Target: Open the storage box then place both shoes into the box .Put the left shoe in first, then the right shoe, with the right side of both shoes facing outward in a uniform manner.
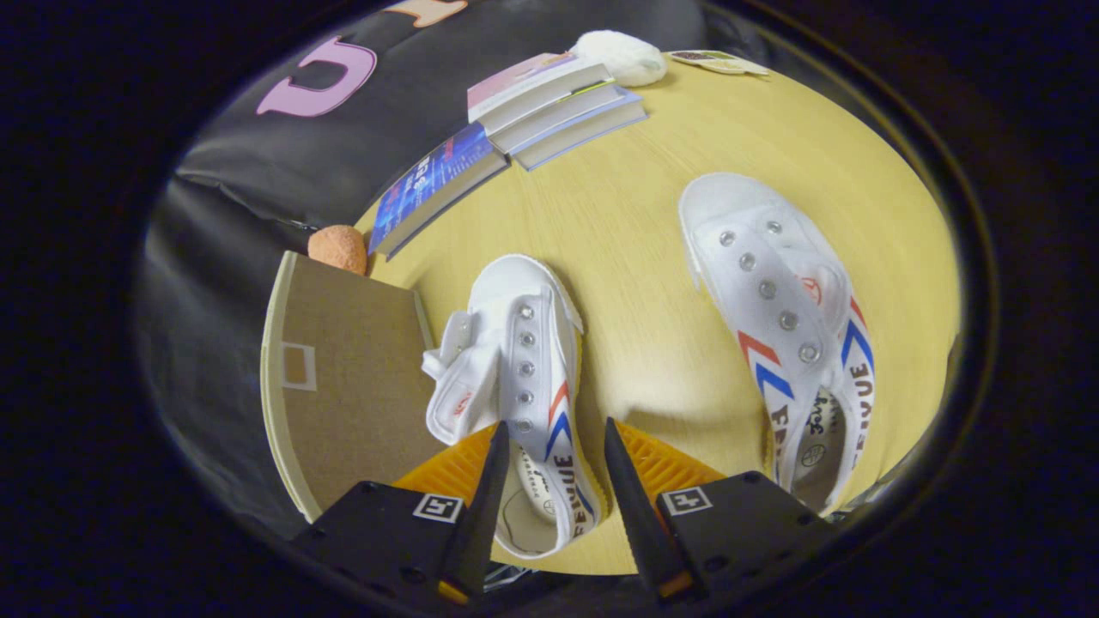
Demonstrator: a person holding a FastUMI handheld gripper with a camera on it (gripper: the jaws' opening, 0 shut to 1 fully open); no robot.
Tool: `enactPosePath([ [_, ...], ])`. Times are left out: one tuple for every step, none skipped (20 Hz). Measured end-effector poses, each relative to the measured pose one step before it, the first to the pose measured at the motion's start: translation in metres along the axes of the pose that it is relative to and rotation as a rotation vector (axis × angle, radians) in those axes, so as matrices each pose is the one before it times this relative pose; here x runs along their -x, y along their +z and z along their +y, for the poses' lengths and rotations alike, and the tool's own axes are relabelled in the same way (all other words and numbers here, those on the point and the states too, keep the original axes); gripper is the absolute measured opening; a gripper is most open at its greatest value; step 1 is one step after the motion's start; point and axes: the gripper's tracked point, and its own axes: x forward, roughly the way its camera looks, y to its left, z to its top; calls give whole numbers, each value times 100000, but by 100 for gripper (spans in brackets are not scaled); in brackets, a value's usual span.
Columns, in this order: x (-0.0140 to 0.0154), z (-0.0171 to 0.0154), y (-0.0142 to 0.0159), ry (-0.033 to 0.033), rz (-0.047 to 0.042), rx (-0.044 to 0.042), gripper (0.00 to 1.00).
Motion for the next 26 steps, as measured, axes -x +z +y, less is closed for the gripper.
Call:
enactPosePath([
  [-449,-101,-91,-830,904,512,67],
  [-488,-67,-313,-1130,504,477,68],
  [-552,-281,-105,-1424,853,526,69],
  [-364,-134,-143,-656,812,193,69],
  [-148,289,288,1740,22,-441,62],
  [-214,514,-311,1448,774,-910,54],
  [-304,-36,-64,-302,77,-896,46],
  [406,-168,397,-372,609,-17,39],
  [55,22,-384,824,-199,-972,31],
  [-114,186,185,-117,-258,-1497,24],
  [87,30,-81,220,109,-1850,13],
  [279,261,21,1288,-344,-1507,9],
  [281,241,-293,1534,-47,-387,4],
  [131,324,131,1055,-680,-1324,3],
  [267,292,40,615,-187,-927,3],
  [400,105,178,209,-609,-1215,3],
  [362,242,503,914,-1492,-1323,3],
  [636,373,647,1922,-1755,-1822,2],
  [654,562,824,2554,-1961,-1696,2],
  [836,619,974,2147,-2170,-1268,3],
  [691,643,1121,1396,-2283,-898,3],
  [849,832,1213,1345,-2733,-285,3],
  [743,1208,1083,1664,-3063,266,3],
  [818,1368,1326,2211,-3065,571,3],
  [699,1544,1285,2714,-2871,1024,3],
  [770,1767,1096,2839,-2724,1586,2],
])
